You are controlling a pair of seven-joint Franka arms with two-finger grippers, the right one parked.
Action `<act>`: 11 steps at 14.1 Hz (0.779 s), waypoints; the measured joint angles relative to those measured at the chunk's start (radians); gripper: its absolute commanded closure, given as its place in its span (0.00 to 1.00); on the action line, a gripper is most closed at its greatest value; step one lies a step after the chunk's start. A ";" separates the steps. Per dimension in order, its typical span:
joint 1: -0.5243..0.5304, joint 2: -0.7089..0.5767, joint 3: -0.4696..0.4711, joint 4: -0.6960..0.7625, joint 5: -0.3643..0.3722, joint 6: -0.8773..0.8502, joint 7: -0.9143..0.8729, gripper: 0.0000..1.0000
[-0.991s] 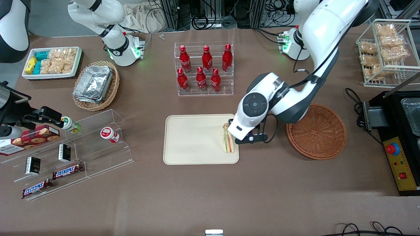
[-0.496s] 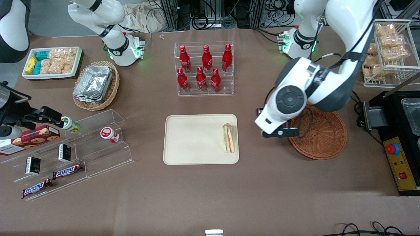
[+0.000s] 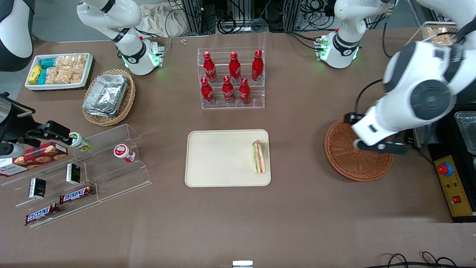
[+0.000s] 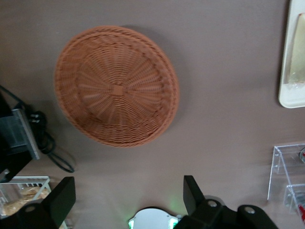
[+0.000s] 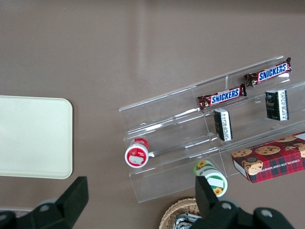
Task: Place sandwich from basket to tray
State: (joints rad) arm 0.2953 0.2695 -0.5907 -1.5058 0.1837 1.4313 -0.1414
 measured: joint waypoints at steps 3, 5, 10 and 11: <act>0.049 -0.009 0.002 0.003 -0.002 0.000 0.026 0.00; 0.066 -0.009 0.002 0.003 -0.003 0.000 0.025 0.00; 0.131 -0.009 0.003 0.005 -0.013 0.000 0.025 0.00; 0.131 -0.009 0.003 0.005 -0.013 0.000 0.025 0.00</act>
State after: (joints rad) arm 0.4263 0.2604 -0.5876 -1.5011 0.1705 1.4318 -0.1162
